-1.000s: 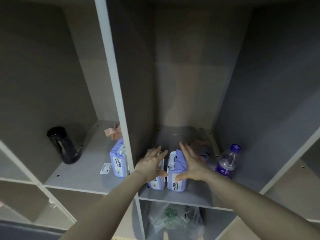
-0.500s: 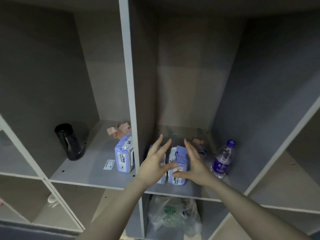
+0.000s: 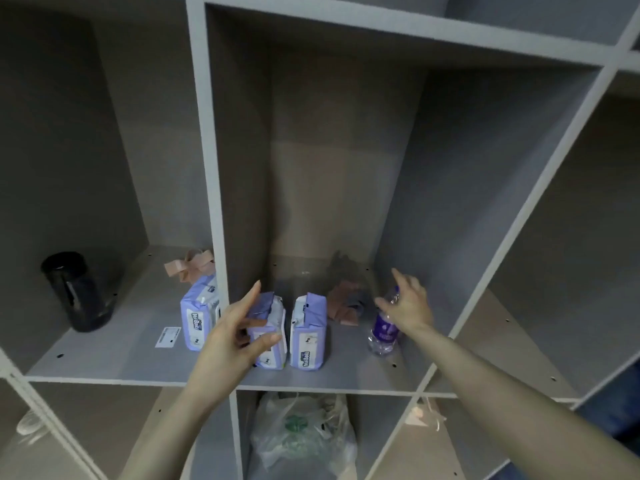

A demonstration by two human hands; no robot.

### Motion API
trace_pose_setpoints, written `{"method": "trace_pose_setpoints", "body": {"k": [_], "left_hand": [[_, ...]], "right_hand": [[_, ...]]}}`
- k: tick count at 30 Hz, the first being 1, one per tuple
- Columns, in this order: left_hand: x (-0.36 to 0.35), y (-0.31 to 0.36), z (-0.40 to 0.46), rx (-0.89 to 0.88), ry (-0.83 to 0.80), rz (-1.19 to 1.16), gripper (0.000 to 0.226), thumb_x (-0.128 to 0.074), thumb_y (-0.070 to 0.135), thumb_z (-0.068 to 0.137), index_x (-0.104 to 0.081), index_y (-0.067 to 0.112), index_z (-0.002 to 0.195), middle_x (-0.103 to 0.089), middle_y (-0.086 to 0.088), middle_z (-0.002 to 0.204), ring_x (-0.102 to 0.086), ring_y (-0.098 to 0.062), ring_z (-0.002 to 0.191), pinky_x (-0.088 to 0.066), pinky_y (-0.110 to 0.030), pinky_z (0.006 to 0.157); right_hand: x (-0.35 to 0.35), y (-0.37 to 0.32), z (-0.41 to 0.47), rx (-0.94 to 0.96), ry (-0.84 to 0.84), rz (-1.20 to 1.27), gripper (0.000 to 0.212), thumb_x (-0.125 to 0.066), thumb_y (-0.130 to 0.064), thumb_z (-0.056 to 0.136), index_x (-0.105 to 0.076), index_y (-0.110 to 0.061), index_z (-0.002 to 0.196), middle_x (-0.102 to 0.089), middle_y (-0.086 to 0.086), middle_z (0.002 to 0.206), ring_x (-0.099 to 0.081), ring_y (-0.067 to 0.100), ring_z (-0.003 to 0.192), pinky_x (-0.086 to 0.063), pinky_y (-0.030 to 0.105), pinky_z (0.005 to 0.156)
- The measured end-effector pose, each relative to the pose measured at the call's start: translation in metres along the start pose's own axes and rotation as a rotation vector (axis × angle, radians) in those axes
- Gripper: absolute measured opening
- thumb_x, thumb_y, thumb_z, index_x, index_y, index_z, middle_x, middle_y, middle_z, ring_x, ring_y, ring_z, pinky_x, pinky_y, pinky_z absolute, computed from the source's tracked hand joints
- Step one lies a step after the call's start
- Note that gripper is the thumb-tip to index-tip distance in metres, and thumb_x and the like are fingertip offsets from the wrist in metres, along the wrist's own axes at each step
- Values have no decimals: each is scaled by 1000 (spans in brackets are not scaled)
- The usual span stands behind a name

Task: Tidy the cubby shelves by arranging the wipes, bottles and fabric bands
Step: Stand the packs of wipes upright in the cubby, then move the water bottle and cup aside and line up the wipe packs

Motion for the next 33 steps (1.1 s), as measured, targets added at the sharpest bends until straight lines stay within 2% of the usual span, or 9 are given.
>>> {"method": "trace_pose_setpoints", "body": {"k": [2, 4, 9, 14, 17, 20, 24, 30, 33], "left_hand": [[-11, 4, 11, 15, 9, -35, 80, -76, 19, 75, -34, 52, 134, -50, 20, 130, -63, -1, 101, -51, -21, 85], [-26, 6, 23, 24, -16, -53, 82, -77, 23, 74, -32, 56, 134, -49, 22, 129, -61, 1, 103, -51, -23, 88], [-65, 4, 55, 10, -133, 74, 80, -73, 25, 79, -24, 52, 137, -44, 23, 122, -54, 9, 104, -42, -7, 82], [-93, -13, 74, 48, -187, 37, 79, -74, 21, 79, -28, 47, 137, -44, 7, 132, -59, -8, 105, -47, -11, 80], [-107, -16, 71, 35, -201, 12, 77, -77, 24, 76, -31, 57, 127, -48, 6, 131, -60, -12, 106, -52, -29, 90], [-123, -7, 59, -11, -236, 83, 76, -76, 26, 76, -30, 55, 128, -48, 14, 123, -52, -14, 118, -46, -36, 99], [-131, 10, 36, -83, -278, 152, 90, -69, 52, 64, -17, 55, 138, -33, 5, 147, -27, -7, 140, -29, -33, 115], [-47, 11, -6, 19, -162, 106, 98, -81, 30, 63, -24, 57, 139, -53, 14, 134, -54, -4, 118, -44, -35, 103], [21, 0, -29, 75, -63, 158, 96, -84, 36, 59, -31, 50, 138, -55, 13, 130, -55, -3, 116, -48, -38, 99]], "right_hand": [[4, 19, 29, -33, -72, -191, 75, -60, -30, 86, -19, -23, 148, -22, 13, 152, -18, 34, 140, -31, 42, 111], [-3, 29, 49, -53, -160, -275, 77, -58, -28, 87, -13, -26, 150, -14, 12, 155, -12, 36, 142, -28, 44, 112], [-24, 48, 67, -99, -260, -226, 68, -57, -17, 86, -27, -22, 146, -37, 16, 142, -43, 35, 129, -39, 38, 105], [-10, 47, 47, -6, -170, -260, 39, -62, -15, 81, -53, -14, 119, -55, 16, 120, -55, 35, 108, -48, 38, 88], [8, 33, 27, 59, -153, -188, 32, -69, -16, 76, -58, -14, 106, -56, 12, 109, -58, 34, 101, -48, 36, 83], [27, 0, 4, 177, -173, -127, 32, -74, -19, 70, -61, -19, 99, -54, 5, 101, -58, 30, 98, -48, 36, 82], [44, -78, -32, 374, -243, -99, 31, -76, -26, 69, -63, -23, 97, -59, 0, 101, -57, 20, 94, -48, 36, 84], [16, -181, -90, 463, -487, 214, 23, -77, -8, 68, -67, -21, 84, -66, -7, 69, -62, 7, 60, -60, 39, 58], [-16, -239, -121, 630, -535, 260, 27, -79, -10, 65, -67, -23, 86, -62, -8, 76, -58, 4, 64, -54, 32, 62]]}}
Point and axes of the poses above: each hand's wrist, its own z-axis towards the middle knuckle, its own x-axis out of the back of the hand, y = z × x, the point moved 8 cm from there along z, towards the middle knuckle
